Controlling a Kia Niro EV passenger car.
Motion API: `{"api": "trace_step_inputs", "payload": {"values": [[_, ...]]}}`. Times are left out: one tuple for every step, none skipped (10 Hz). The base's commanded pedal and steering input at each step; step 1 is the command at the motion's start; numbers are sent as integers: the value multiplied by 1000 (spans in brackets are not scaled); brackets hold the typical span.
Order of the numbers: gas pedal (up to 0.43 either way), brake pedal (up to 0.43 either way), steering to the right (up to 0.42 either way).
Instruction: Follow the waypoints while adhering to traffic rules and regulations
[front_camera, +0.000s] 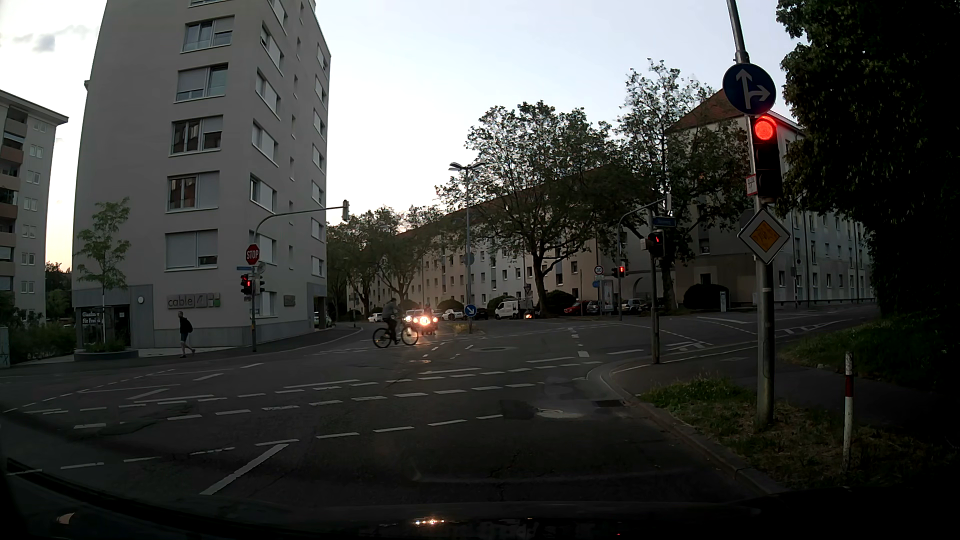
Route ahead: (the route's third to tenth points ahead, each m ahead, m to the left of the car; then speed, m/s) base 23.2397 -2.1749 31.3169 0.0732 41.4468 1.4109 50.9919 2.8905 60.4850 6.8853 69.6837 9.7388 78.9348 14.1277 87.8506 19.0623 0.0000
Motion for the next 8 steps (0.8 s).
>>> {"api": "trace_step_inputs", "payload": {"values": [[0,244,-1],[0,244,0],[0,238,-1],[0,244,0],[0,244,0],[0,244,0],[0,244,0],[0,244,0]]}}
